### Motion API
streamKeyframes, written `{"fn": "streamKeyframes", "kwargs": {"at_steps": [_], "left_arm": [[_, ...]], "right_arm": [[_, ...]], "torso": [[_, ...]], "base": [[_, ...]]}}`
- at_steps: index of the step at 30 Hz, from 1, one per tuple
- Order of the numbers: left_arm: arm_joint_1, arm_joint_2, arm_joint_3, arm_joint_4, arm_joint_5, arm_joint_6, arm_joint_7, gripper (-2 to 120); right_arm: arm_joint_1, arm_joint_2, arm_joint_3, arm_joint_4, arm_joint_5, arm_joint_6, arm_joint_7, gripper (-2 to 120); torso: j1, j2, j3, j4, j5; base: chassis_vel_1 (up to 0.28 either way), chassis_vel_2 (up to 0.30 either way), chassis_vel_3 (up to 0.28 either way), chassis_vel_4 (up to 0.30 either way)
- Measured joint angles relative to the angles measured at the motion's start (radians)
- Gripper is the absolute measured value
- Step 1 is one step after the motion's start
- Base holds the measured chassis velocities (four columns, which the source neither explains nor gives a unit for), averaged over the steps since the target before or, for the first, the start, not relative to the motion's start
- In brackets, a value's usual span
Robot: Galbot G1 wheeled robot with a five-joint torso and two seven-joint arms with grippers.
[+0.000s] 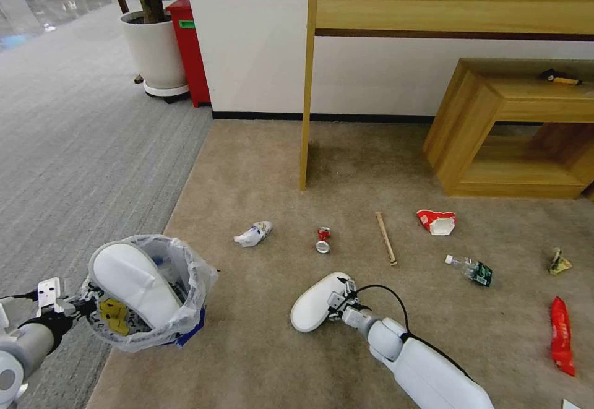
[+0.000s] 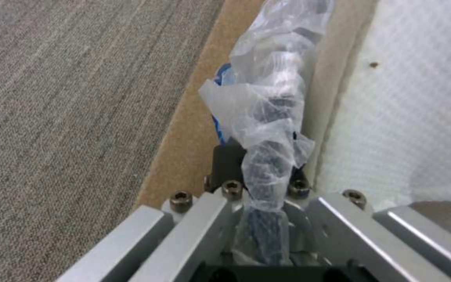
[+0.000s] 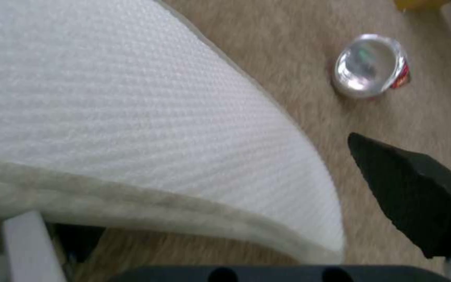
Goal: Pick up the trash bin and place the garbage on the floor into it.
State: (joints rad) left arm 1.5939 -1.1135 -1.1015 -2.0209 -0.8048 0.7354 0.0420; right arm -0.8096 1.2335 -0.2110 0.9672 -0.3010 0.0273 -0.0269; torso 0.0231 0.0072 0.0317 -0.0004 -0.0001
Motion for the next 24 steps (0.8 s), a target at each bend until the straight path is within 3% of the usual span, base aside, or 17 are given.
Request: {"fn": "streamKeyframes", "kwargs": {"at_steps": [5,12,14,16,24], "left_arm": [[0.0,-0.001,0.003,-0.006,0.0,0.0,-0.001,0],[-0.004,0.0,0.009,-0.015,0.0,0.0,-0.002,0],[-0.003,0.0,0.01,-0.017,0.0,0.0,-0.002,0],[-0.003,0.0,0.012,-0.021,0.0,0.0,-0.003,0],[-0.002,0.003,0.014,-0.033,0.0,0.0,-0.005,0]], "right_arm": [[0.013,0.012,0.0,-0.011,0.002,0.008,-0.006,87],[0.012,0.017,-0.003,-0.011,0.018,0.017,-0.007,58],[0.012,0.018,-0.003,-0.012,0.02,0.02,-0.006,54],[0.012,0.02,-0.002,-0.015,0.02,0.024,-0.006,42],[0.01,0.026,-0.001,-0.012,0.053,0.019,-0.003,19]], "torso": [[0.0,0.0,0.0,-0.0001,0.0],[0.0,0.0,0.0,-0.0003,0.0],[0.0,0.0,0.0,-0.0003,-0.0001],[0.0,0.0,0.0,-0.0004,-0.0001],[0.0,0.0,0.0,-0.0003,-0.0001]], "base": [[0.0,0.0,0.0,0.0],[0.0,0.0,0.0,0.0],[0.0,0.0,0.0,0.0],[0.0,0.0,0.0,0.0],[0.0,0.0,0.0,0.0]]}}
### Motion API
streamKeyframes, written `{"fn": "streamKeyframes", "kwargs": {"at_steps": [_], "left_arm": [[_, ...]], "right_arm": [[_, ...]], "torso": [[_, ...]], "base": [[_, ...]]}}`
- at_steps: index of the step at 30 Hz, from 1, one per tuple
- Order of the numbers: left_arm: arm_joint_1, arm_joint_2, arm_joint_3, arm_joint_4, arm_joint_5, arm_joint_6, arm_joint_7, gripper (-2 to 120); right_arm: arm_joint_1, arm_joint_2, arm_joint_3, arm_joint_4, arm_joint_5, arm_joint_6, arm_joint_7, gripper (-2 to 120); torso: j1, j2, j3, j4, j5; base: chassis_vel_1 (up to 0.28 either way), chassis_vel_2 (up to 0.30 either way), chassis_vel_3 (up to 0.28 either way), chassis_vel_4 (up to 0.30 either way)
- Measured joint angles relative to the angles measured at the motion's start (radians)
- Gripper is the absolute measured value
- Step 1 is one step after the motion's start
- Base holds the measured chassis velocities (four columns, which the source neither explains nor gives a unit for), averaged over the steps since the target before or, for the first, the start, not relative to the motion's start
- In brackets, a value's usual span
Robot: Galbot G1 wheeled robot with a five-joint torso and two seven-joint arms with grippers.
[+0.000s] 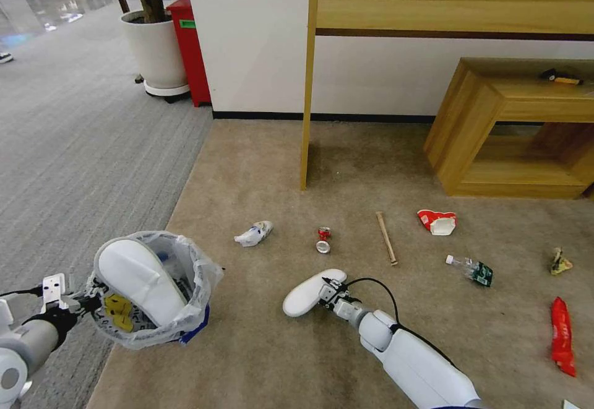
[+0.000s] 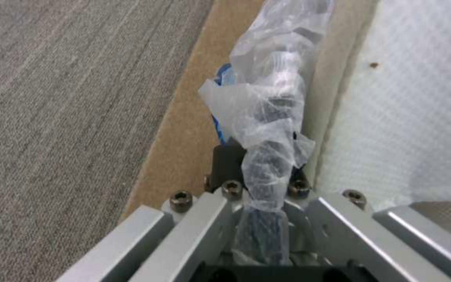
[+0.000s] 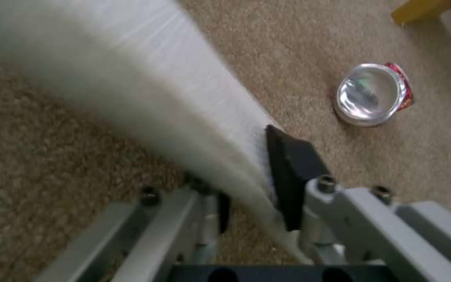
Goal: Pick up the trash bin and place the garbage on the floor into it.
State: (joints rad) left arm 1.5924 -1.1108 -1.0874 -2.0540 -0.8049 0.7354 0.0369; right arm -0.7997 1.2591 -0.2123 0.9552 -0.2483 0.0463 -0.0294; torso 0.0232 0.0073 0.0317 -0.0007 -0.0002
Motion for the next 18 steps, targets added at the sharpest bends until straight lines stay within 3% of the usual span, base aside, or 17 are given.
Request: {"fn": "streamKeyframes", "kwargs": {"at_steps": [4,7,11,13,15,17,18], "left_arm": [[0.002,0.001,0.008,-0.014,0.0,0.0,-0.008,0],[0.004,0.0,0.012,-0.022,0.002,0.0,-0.009,0],[0.009,0.001,0.02,-0.045,0.003,0.0,-0.009,0],[0.009,0.003,0.024,-0.055,0.004,0.0,-0.01,0],[0.008,0.008,0.035,-0.074,0.004,0.0,-0.013,0],[0.007,0.009,0.037,-0.077,0.004,0.0,-0.014,0],[0.006,0.013,0.047,-0.085,0.004,0.0,-0.019,0]], "right_arm": [[-0.006,0.011,0.012,0.008,0.093,-0.019,0.011,3],[-0.012,0.019,0.03,0.028,0.176,-0.033,0.03,2],[-0.023,0.009,0.093,0.151,0.256,-0.04,0.054,2],[-0.026,-0.013,0.115,0.247,0.287,-0.055,0.06,2],[-0.018,-0.069,0.139,0.443,0.375,-0.118,0.07,2],[-0.013,-0.078,0.14,0.47,0.392,-0.128,0.07,2],[0.016,-0.113,0.14,0.581,0.489,-0.183,0.073,2]], "torso": [[0.0,0.0,0.0,0.0,0.0],[0.0,0.0,0.0,0.0001,0.0001],[0.0,0.0,0.0,0.0,0.0002],[0.0,0.0,0.0,0.0001,0.0],[0.0,0.0,0.0,-0.0002,0.0],[0.0,0.0,0.0,-0.0003,0.0001],[0.0,0.0,0.0,-0.0004,0.0]], "base": [[0.0,0.0,0.0,0.0],[0.0,0.0,0.0,0.0],[0.0,0.0,0.0,0.0],[0.0,0.0,0.0,0.0],[0.0,0.0,0.0,0.0],[0.0,0.0,0.0,0.0],[0.0,0.0,0.0,0.0]]}}
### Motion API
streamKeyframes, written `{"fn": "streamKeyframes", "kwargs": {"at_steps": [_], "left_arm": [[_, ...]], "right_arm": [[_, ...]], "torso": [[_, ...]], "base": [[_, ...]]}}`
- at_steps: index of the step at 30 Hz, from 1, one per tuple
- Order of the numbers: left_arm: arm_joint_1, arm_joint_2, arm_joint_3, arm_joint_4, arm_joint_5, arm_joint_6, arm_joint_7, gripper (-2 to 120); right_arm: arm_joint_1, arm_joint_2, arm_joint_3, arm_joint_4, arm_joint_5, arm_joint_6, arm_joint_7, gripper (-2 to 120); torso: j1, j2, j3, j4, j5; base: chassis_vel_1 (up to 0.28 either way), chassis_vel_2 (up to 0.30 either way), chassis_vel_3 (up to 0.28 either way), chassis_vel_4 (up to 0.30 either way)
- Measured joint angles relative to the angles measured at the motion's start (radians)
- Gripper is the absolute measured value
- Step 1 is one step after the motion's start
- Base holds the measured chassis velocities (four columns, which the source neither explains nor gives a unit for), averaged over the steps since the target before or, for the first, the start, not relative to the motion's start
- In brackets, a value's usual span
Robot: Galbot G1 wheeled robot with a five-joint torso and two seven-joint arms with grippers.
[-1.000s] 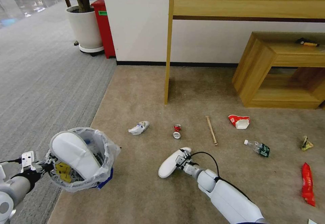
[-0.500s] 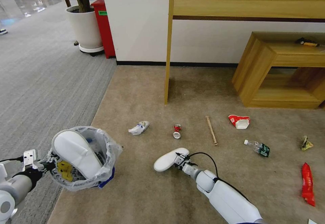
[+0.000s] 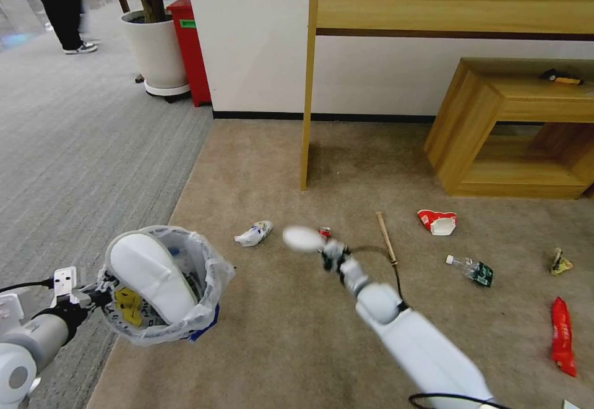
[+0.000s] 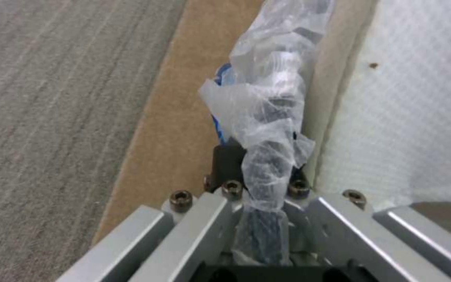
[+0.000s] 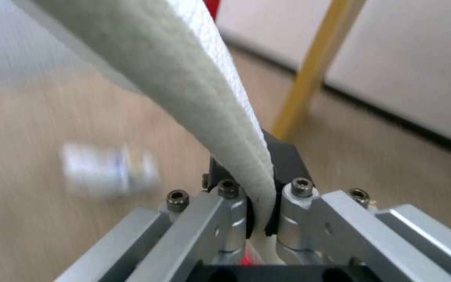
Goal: Pick up the trash bin and place the garbage on the floor into it.
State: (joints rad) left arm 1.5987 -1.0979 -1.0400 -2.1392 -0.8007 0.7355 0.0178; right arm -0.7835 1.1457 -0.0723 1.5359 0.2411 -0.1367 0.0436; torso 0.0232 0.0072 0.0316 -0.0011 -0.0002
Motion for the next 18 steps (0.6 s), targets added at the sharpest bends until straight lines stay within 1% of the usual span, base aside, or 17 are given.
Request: {"fn": "streamKeyframes", "kwargs": {"at_steps": [1,2,3,5,6,7,8,9,10,11,12,13,15,17,18], "left_arm": [[-0.001,0.003,0.01,-0.007,0.0,0.0,-0.006,0],[-0.001,0.003,0.01,-0.007,0.0,0.0,-0.006,0],[-0.002,0.005,0.016,-0.011,-0.001,0.0,-0.009,0],[-0.001,0.012,0.034,-0.023,-0.002,0.0,-0.017,0],[-0.001,0.012,0.034,-0.023,-0.002,0.0,-0.017,0],[-0.002,0.014,0.042,-0.026,-0.003,0.0,-0.019,0],[-0.005,0.018,0.054,-0.029,-0.003,0.0,-0.022,0],[-0.005,0.018,0.054,-0.029,-0.003,0.0,-0.022,0],[-0.008,0.022,0.063,-0.029,-0.003,0.0,-0.025,0],[-0.01,0.024,0.068,-0.029,-0.002,0.0,-0.025,0],[-0.014,0.028,0.078,-0.026,-0.002,0.0,-0.025,0],[-0.014,0.028,0.078,-0.026,-0.002,0.0,-0.025,0],[-0.021,0.034,0.097,-0.021,0.001,0.0,-0.032,0],[-0.023,0.035,0.102,-0.02,0.001,0.0,-0.034,0],[-0.027,0.036,0.114,-0.02,0.001,0.0,-0.038,0]], "right_arm": [[0.03,-0.023,-0.008,0.082,0.102,-0.045,0.005,2],[0.03,-0.023,-0.008,0.082,0.102,-0.045,0.005,2],[0.047,-0.033,-0.016,0.121,0.15,-0.067,0.008,2],[0.119,-0.052,-0.054,0.254,0.314,-0.149,0.026,2],[0.119,-0.052,-0.054,0.254,0.314,-0.149,0.026,2],[0.145,-0.053,-0.078,0.295,0.378,-0.173,0.038,2],[0.184,-0.046,-0.124,0.342,0.474,-0.203,0.066,2],[0.184,-0.046,-0.124,0.342,0.474,-0.203,0.066,2],[0.214,-0.03,-0.167,0.38,0.56,-0.226,0.094,2],[0.226,-0.021,-0.187,0.396,0.597,-0.233,0.108,2],[0.254,0.002,-0.245,0.433,0.68,-0.248,0.14,2],[0.254,0.002,-0.245,0.433,0.68,-0.248,0.14,2],[0.286,0.039,-0.33,0.478,0.777,-0.262,0.189,2],[0.289,0.044,-0.345,0.482,0.789,-0.264,0.197,2],[0.29,0.058,-0.387,0.49,0.818,-0.266,0.213,2]], "torso": [[0.0,0.0,0.0,0.0001,-0.0005],[0.0,0.0,0.0,0.0001,-0.0005],[0.0,0.0,0.0,0.0001,-0.0004],[0.0,0.0,0.0,0.0004,-0.0001],[0.0,0.0,0.0,0.0004,-0.0001],[0.0,0.0,0.0,0.0008,-0.0004],[0.0,0.0,0.0,0.0005,0.0],[0.0,0.0,0.0,0.0005,0.0],[0.0,0.0,0.0,0.0005,-0.0001],[0.0,0.0,0.0,0.0004,-0.0002],[0.0,0.0,0.0,0.0006,0.0],[0.0,0.0,0.0,0.0006,0.0],[0.0,0.0,0.0,0.0007,-0.0003],[0.0,0.0,0.0,0.0006,-0.0003],[0.0,0.0,0.0,0.0005,-0.0002]], "base": [[0.0,0.0,0.0,0.0],[0.0,0.0,0.0,0.0],[0.0,0.0,0.0,0.0],[0.0,0.0,0.0,0.0],[0.0,0.0,0.0,0.0],[0.0,0.0,0.0,0.0],[0.0,0.0,0.0,0.0],[0.0,0.0,0.0,0.0],[0.0,0.0,0.0,0.0],[0.0,0.0,0.0,0.0],[0.0,0.0,0.0,0.0],[0.0,0.0,0.0,0.0],[0.0,0.0,0.0,0.0],[0.0,0.0,0.0,0.0],[0.0,0.0,0.0,0.0]]}}
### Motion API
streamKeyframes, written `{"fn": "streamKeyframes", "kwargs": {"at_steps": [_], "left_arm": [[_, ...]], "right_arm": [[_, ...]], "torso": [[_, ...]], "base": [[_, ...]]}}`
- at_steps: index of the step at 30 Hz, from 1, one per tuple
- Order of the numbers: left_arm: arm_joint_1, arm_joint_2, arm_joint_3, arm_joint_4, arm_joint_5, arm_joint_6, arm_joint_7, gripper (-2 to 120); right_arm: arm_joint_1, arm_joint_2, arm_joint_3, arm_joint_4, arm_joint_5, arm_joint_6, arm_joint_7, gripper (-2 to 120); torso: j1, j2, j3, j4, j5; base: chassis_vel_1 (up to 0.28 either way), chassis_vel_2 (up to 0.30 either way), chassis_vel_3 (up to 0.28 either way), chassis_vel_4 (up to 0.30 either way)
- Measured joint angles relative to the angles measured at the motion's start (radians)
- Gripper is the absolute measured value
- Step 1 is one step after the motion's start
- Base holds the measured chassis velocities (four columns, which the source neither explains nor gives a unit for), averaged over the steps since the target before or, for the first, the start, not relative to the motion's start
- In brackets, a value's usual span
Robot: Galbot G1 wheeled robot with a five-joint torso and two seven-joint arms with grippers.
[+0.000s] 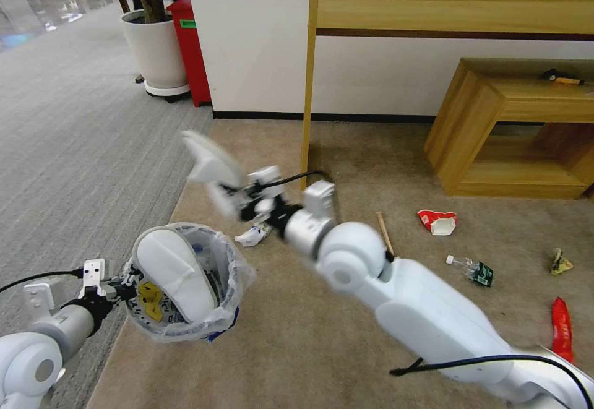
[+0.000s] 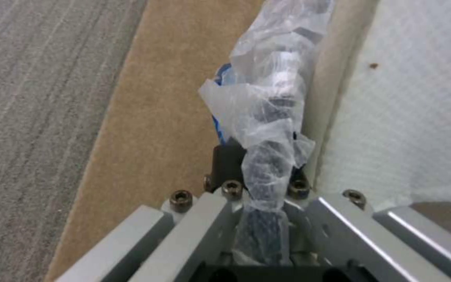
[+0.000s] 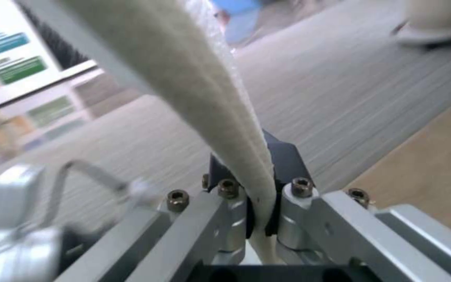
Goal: Pick up the trash bin and place the garbage on the floor into it.
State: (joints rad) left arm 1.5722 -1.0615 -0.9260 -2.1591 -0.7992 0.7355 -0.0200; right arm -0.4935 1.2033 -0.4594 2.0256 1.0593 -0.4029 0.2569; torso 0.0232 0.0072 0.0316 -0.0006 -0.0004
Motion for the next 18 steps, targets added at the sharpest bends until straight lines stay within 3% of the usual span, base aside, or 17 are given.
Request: {"fn": "streamKeyframes", "kwargs": {"at_steps": [8,18], "left_arm": [[-0.018,0.001,0.032,-0.004,-0.005,0.0,-0.024,0],[-0.023,0.001,0.037,-0.015,-0.018,0.0,-0.038,0]], "right_arm": [[-0.054,0.005,-0.131,-0.011,0.023,0.004,0.048,2],[-0.083,-0.004,-0.146,-0.06,-0.01,0.005,0.052,6]], "torso": [[0.0,0.0,0.0,-0.0002,0.0001],[0.0,0.0,0.0,-0.0001,0.0002]], "base": [[0.0,0.0,0.0,0.0],[0.0,0.0,0.0,0.0]]}}
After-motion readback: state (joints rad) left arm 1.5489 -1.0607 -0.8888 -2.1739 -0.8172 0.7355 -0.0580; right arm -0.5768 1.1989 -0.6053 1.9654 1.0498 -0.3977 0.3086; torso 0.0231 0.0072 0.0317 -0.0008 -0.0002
